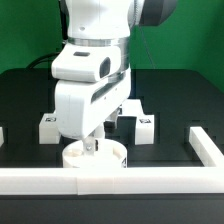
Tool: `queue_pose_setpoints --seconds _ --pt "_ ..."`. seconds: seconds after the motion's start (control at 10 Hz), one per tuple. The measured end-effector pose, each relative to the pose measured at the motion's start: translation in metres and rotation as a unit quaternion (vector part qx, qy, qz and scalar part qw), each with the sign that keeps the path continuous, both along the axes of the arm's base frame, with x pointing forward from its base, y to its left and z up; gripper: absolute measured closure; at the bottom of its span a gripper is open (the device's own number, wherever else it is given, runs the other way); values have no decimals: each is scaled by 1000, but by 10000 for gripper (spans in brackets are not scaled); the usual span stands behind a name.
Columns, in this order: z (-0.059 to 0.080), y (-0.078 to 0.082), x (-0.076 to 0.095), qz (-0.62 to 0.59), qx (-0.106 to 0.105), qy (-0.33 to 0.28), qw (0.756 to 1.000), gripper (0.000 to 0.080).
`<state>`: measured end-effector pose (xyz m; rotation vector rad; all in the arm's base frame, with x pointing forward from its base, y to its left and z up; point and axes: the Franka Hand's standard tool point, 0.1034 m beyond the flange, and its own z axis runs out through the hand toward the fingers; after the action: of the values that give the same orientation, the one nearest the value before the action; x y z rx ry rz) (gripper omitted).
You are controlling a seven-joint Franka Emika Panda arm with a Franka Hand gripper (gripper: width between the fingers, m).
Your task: Assemble stool
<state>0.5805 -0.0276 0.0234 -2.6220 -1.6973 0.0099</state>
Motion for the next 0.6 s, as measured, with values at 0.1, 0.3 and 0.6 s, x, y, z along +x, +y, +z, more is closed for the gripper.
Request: queue_pose_setpoints --seconds 0.1,0.3,0.6 --pt "-5 0 -2 -1 1 4 1000 150" --pt "-9 1 -3 0 2 7 1000 150" --pt "-12 2 -4 0 2 9 1000 150"
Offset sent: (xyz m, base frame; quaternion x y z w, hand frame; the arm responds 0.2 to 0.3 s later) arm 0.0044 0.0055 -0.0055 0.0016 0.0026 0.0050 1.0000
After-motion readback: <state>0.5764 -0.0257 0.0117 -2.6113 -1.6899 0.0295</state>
